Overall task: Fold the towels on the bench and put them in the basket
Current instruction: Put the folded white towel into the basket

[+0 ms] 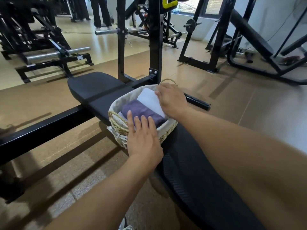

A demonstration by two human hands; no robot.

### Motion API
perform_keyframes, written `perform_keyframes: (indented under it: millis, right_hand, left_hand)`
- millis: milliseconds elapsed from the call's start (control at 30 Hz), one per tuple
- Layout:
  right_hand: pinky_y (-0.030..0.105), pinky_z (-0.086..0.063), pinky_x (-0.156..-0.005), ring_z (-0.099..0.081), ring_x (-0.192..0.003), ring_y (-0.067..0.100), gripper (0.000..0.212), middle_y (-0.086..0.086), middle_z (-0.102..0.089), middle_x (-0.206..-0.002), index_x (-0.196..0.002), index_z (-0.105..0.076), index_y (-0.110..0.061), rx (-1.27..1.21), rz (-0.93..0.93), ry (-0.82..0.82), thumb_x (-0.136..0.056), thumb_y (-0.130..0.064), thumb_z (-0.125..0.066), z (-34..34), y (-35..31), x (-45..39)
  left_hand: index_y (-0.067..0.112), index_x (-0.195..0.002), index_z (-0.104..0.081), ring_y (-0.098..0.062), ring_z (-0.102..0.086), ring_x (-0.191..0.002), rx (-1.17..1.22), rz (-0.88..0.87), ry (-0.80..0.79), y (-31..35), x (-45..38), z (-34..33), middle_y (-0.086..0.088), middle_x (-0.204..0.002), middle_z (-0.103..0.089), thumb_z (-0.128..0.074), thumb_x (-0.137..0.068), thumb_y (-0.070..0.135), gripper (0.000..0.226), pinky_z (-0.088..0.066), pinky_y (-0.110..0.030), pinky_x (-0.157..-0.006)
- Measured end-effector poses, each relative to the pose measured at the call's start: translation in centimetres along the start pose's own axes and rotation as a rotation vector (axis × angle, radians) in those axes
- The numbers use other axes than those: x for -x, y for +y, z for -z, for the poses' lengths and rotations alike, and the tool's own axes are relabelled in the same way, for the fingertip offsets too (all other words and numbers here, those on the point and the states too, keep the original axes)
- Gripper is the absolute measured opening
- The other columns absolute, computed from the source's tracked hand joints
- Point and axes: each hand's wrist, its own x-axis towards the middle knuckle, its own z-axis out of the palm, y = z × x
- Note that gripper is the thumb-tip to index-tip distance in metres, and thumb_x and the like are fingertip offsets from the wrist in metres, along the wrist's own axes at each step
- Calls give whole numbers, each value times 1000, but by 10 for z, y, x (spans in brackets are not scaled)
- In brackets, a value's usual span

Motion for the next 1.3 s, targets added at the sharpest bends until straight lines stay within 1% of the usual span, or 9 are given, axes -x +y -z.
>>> perform_keyframes:
  millis: [233, 333, 400, 633, 833, 900, 1033, 1200, 1300]
  right_hand:
    - [37, -41, -94, -52, -131, 29, 40, 10, -54, -144, -146, -47, -17, 18, -34, -213, -107, -21, -37, -6, -15, 8]
    - [34, -41, -107, -51, -134, 28, 45, 10, -54, -147, -148, -50, -17, -196, -171, -216, -104, -12, -44, -4, 0, -3]
    - [29, -42, -101, -55, -131, 30, 40, 12, -60, -141, -142, -58, -14, -323, -203, -223, -103, -10, -47, -4, 7, -12]
    - [41, -41, -103, -48, -132, 32, 51, 13, -50, -147, -150, -46, -23, 8, -37, -362, -103, -10, -34, -8, 0, -6]
    - [41, -35, -107, -50, -130, 30, 41, 9, -57, -141, -139, -55, -12, -2, 13, 162, -102, -22, -40, -6, -4, 0]
    - [41, -34, -108, -48, -133, 30, 42, 12, -53, -146, -141, -52, -10, 46, 115, 66, -106, -26, -38, -11, -14, 6]
    - [48, -31, -117, -28, -147, 38, 49, 21, -26, -161, -152, -39, -10, 231, 206, -420, -111, -32, -26, -11, -15, 8]
    - [45, -21, -122, -21, -152, 36, 48, 20, -24, -164, -153, -35, -2, -56, 142, -368, -112, -25, -27, 11, -8, 19]
    - [40, -33, -113, -46, -133, 32, 40, 15, -52, -144, -141, -49, -4, -338, 41, -192, -110, -25, -34, 24, 3, 46]
  left_hand:
    - [2, -158, -6, -42, -11, -153, 24, -4, -2, 0, 0, -1, -25, -164, -15, -47, -93, 55, 94, 17, -64, -116]
    - [2, -158, -4, -43, -9, -153, 28, -3, -5, 0, -1, -2, -26, -165, -12, -47, -93, 55, 95, 19, -64, -115]
    - [1, -158, 0, -43, -7, -153, 29, 1, -5, 0, -2, -3, -28, -165, -8, -47, -94, 54, 96, 19, -64, -115]
    - [7, -159, 1, -43, -6, -154, 16, 0, -12, 2, -3, -4, -29, -164, -7, -48, -94, 54, 94, 21, -64, -114]
    - [8, -159, -1, -43, -7, -154, 0, 0, 2, 3, -4, -4, -29, -165, -8, -46, -95, 54, 90, 21, -65, -114]
    - [8, -159, -1, -42, -8, -154, -3, -1, -6, 4, -4, -5, -29, -165, -7, -46, -94, 56, 93, 20, -65, -114]
    - [8, -160, -3, -41, -7, -154, -4, -1, -17, 4, -4, -5, -28, -165, -7, -47, -94, 57, 94, 20, -64, -115]
    - [5, -159, 3, -38, -1, -155, 31, 2, -42, 3, -4, -3, -27, -166, 0, -44, -94, 59, 97, 26, -62, -113]
    - [2, -158, 5, -36, 4, -155, 113, 20, -43, 7, -2, -2, -24, -166, 4, -46, -92, 62, 103, 26, -60, -114]
